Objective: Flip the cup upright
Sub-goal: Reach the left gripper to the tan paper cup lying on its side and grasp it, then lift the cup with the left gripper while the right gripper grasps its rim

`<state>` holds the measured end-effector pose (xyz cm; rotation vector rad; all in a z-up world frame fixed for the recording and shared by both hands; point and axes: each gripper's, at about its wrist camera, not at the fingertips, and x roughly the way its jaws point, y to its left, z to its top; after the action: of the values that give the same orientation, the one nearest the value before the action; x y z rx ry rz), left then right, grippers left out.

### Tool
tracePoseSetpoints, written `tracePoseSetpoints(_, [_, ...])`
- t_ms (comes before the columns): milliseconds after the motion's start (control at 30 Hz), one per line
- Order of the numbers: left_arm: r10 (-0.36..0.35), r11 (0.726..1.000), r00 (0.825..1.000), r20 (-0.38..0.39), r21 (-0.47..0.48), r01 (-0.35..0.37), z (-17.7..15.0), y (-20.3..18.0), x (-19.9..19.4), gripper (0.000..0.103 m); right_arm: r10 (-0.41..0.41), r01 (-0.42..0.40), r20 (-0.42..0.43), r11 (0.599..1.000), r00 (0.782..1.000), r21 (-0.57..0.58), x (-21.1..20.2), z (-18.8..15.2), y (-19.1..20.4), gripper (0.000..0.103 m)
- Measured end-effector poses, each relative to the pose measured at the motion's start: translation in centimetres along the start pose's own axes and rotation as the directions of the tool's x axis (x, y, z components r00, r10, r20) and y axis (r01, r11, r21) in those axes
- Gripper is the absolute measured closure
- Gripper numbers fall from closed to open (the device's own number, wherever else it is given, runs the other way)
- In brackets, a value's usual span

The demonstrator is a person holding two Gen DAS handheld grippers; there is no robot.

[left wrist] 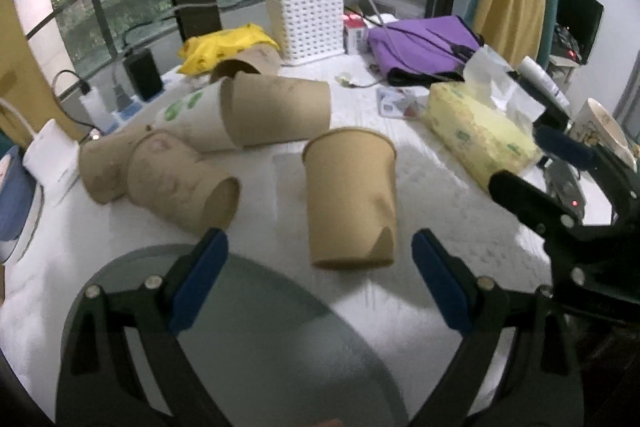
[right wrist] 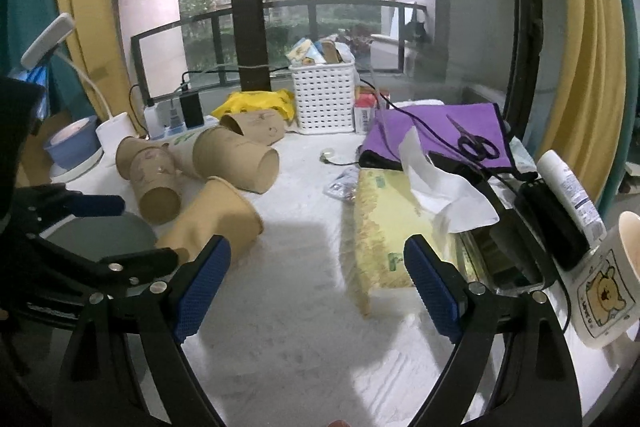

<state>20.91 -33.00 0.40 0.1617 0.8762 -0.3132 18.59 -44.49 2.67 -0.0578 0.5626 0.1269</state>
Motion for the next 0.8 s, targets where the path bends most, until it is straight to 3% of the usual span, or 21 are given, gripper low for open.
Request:
tracePoseSetpoints(233, [-0.039, 0.999, 0.997, -0.071, 0.007, 0.04, 0.6, -0.1, 3.4, 0.011, -0.007, 0.007, -0.022, 1.0, 1.0, -0.01, 0.7, -0.2, -1.8, 0.012])
tracePoseSetpoints(333, [-0.065, 0.997, 0.994, -0.085, 0.027, 0.067, 0.8, -0.2, 4.0, 0.03, -0.016, 0.016, -0.023, 1.0, 1.0, -0.011, 0.1, -0.7, -3.2, 0.012])
tracePoseSetpoints(367, [-0.077, 0.996, 0.992, -0.096, 0.028, 0.08, 0.9, -0.2, 4.1, 0.042, -0.022, 0.022, -0.025, 1.0, 0.999, -0.012, -0.1, -0.8, -3.5, 0.012])
tracePoseSetpoints(500, [-0.123, 0.992, 0.988, -0.093, -0.006, 0.123, 0.9, 0.1, 3.7, 0.044, -0.027, 0.027, -0.024, 1.0, 0.999, -0.004, -1.2, -1.1, -4.0, 0.012])
tracePoseSetpoints(800, [-0.114, 0.993, 0.993, -0.02, -0.012, 0.114, -1.2, 0.5, -0.7, 0.044, -0.022, 0.022, 0.001, 0.999, 1.0, -0.027, -3.9, -1.1, -1.7, 0.012])
